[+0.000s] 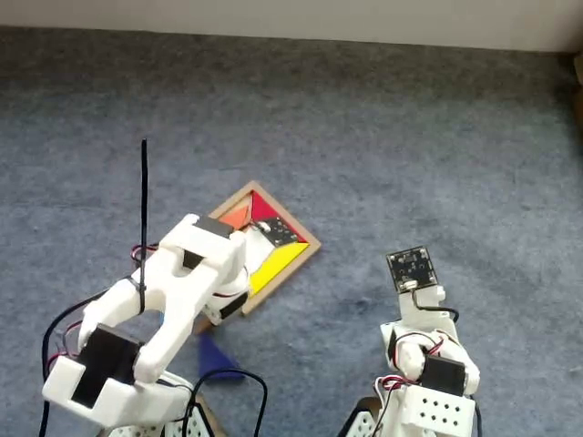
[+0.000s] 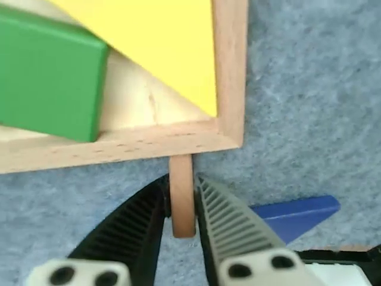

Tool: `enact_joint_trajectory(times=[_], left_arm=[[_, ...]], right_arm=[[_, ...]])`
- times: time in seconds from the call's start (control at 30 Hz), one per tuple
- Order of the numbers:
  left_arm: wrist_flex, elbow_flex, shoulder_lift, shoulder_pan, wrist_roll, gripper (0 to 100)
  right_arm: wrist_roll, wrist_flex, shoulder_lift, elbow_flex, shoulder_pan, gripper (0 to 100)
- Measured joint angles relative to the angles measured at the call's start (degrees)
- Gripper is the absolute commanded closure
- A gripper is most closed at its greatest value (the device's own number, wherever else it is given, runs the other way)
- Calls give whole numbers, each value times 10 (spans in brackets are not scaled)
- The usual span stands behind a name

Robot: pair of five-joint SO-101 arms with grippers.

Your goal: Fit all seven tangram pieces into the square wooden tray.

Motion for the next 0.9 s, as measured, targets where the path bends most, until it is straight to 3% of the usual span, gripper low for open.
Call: enact_joint_trajectory(times=[0.23, 0.9], left_arm=[[12, 1, -120, -1, -3, 995], [125, -144, 10, -1, -345, 993]], right_arm=[[0, 0, 0, 0, 0, 908], [0, 0, 0, 0, 0, 908]])
